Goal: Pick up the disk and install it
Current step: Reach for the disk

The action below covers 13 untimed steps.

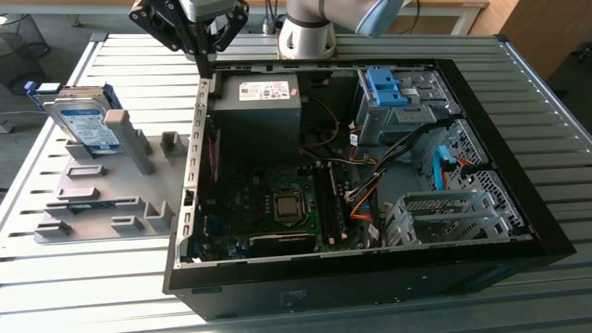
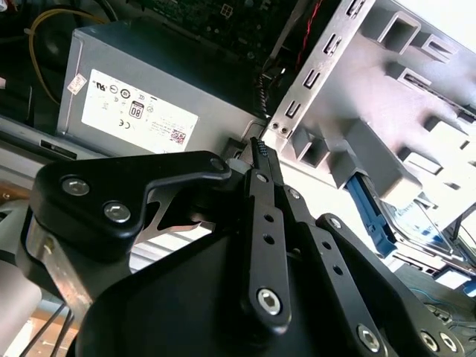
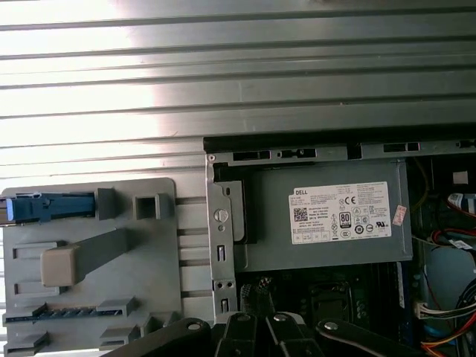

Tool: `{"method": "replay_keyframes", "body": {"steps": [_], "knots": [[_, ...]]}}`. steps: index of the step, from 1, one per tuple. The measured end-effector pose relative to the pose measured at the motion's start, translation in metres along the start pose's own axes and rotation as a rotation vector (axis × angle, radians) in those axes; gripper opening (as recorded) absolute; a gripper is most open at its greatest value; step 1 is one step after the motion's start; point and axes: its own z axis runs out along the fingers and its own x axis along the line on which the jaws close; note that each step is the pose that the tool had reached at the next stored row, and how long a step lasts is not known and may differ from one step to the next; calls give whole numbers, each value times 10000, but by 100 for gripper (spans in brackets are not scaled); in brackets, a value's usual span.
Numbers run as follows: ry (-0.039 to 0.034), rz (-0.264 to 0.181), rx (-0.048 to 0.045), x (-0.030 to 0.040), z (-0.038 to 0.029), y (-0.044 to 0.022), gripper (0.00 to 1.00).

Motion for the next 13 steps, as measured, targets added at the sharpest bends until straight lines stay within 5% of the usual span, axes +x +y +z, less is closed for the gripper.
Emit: {"method": "replay_keyframes", "body": {"steps": [13], "knots": [[1, 0, 1, 83, -2, -6, 11]]}}
